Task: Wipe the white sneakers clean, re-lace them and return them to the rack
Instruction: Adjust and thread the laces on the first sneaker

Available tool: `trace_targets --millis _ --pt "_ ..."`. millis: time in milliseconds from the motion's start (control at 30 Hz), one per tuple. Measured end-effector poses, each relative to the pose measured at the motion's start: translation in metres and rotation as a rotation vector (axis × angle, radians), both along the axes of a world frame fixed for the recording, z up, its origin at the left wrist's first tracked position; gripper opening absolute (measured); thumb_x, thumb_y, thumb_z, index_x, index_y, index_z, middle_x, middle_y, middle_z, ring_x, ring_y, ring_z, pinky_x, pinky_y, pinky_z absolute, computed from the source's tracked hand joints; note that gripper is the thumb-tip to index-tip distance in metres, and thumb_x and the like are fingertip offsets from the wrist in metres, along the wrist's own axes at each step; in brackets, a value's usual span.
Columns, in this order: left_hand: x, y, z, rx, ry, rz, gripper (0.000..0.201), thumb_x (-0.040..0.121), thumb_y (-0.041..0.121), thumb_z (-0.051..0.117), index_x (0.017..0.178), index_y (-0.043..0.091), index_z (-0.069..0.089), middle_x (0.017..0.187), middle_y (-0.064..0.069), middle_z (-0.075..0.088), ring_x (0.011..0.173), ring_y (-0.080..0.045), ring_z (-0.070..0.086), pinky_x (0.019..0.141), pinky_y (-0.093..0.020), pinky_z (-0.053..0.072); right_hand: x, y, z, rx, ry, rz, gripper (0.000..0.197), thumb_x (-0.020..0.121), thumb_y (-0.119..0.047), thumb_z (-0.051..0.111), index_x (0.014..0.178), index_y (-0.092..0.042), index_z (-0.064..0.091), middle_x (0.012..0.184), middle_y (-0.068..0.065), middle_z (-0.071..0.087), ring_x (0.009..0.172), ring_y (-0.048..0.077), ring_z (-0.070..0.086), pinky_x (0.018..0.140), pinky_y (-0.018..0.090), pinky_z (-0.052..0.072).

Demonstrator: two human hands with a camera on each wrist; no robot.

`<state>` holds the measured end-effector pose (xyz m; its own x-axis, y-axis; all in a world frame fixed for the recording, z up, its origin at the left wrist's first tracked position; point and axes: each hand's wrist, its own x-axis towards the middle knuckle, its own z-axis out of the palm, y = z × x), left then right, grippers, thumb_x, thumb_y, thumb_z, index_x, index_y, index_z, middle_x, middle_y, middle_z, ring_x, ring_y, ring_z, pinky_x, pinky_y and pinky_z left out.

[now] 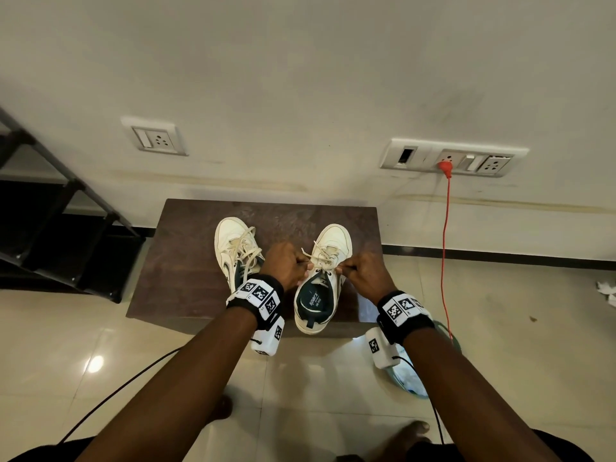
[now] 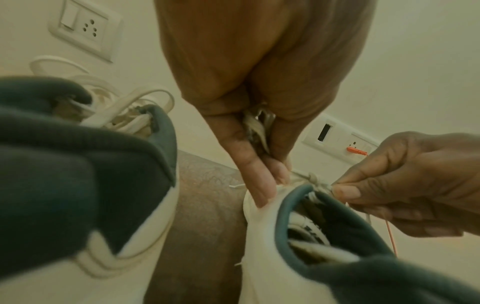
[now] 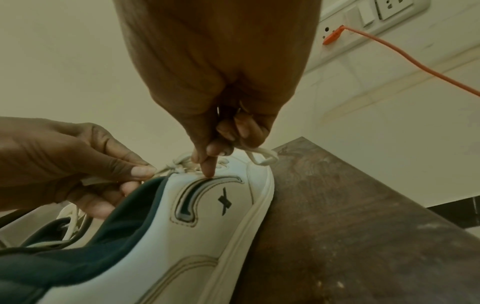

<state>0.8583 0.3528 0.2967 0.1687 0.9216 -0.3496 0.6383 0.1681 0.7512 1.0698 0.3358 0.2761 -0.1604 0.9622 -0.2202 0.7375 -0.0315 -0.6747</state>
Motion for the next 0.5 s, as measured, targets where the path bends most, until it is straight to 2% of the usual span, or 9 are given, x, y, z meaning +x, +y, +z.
trace_targets --millis 100,167,233,300,367,500 --pt "-0.003 -0.007 -0.001 0.016 -0.004 -0.016 0.011 0.093 0.015 0.072 0.094 0.008 0.081 0.070 -0.007 0.074 0.060 -0.027 0.073 0.061 -0.039 0.063 -0.005 -0.007 0.006 -0.011 -0.022 -0.063 0.018 0.094 -0.025 0.069 0.100 -0.012 0.080 0.096 0.006 0.078 0.084 0.018 0.069 0.082 0.039 0.057" --pt "-0.006 -0.014 -0.001 -0.015 -0.017 0.012 0.017 0.093 0.024 0.073 0.093 0.009 0.079 0.071 -0.009 0.074 0.058 -0.026 0.073 0.056 -0.040 0.063 -0.011 -0.016 0.009 0.014 -0.093 -0.098 0.025 0.095 -0.034 0.067 0.106 -0.013 0.077 0.102 0.004 0.076 0.094 0.021 0.068 0.081 0.034 0.054" --pt "-0.008 -0.021 -0.003 -0.028 -0.023 0.043 0.023 0.089 0.032 0.077 0.087 0.009 0.077 0.072 -0.010 0.074 0.056 -0.022 0.073 0.053 -0.040 0.062 -0.018 -0.026 0.011 -0.003 -0.133 -0.204 0.041 0.090 -0.046 0.071 0.114 -0.014 0.073 0.109 0.002 0.073 0.101 0.022 0.066 0.082 0.032 0.053" --pt "-0.008 -0.027 -0.006 -0.047 -0.039 0.062 0.021 0.084 0.029 0.082 0.087 0.009 0.078 0.075 -0.009 0.075 0.058 -0.021 0.074 0.054 -0.040 0.063 -0.023 -0.036 0.009 -0.015 -0.121 -0.287 0.050 0.078 -0.054 0.079 0.110 -0.015 0.074 0.106 0.000 0.074 0.097 0.020 0.068 0.080 0.034 0.057" --pt "-0.008 -0.030 -0.008 -0.090 -0.075 0.096 0.015 0.081 0.020 0.085 0.087 0.008 0.079 0.077 -0.010 0.076 0.062 -0.023 0.075 0.058 -0.043 0.064 -0.027 -0.042 0.002 -0.021 -0.105 -0.293 0.047 0.070 -0.049 0.087 0.100 -0.014 0.076 0.097 0.003 0.077 0.088 0.019 0.070 0.075 0.038 0.060" --pt "-0.003 -0.035 -0.009 -0.128 -0.138 0.145 0.014 0.078 0.017 0.087 0.083 0.006 0.080 0.074 -0.011 0.077 0.061 -0.024 0.075 0.062 -0.046 0.064 -0.024 -0.039 -0.001 -0.039 -0.054 -0.290 0.034 0.069 -0.029 0.091 0.095 -0.011 0.078 0.092 0.007 0.077 0.084 0.021 0.071 0.077 0.036 0.058"
